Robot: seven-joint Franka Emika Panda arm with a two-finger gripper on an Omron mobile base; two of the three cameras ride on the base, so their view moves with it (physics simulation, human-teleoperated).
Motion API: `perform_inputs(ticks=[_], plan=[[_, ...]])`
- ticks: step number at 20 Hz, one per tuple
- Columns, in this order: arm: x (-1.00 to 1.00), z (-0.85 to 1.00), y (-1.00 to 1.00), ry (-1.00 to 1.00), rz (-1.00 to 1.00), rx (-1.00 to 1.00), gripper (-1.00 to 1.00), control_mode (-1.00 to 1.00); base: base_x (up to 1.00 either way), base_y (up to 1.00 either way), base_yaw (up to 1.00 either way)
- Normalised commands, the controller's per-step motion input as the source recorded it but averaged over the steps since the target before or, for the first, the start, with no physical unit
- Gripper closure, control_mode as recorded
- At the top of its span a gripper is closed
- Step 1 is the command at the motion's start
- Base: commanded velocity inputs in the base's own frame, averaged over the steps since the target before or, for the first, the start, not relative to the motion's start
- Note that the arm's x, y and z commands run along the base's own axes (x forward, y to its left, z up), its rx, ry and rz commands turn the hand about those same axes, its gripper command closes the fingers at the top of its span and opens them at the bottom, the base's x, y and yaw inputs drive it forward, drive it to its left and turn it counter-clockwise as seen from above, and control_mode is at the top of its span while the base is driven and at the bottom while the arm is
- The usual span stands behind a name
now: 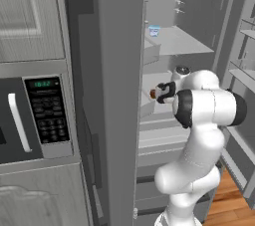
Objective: Pick the apple and mango from the fridge and place them on the plate next to the blender to make a fruit smoothie.
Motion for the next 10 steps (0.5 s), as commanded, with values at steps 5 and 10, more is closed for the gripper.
perform_inputs(ticks=[5,10], plan=[[-1.0,0.71,0.35,-0.34,0.02,-0.04,1.0,-1.0,0.0,0.0,0.0],[-1.0,0.98,0.34,-0.22,0.03,-0.02,1.0,-1.0,0.0,0.0,0.0]])
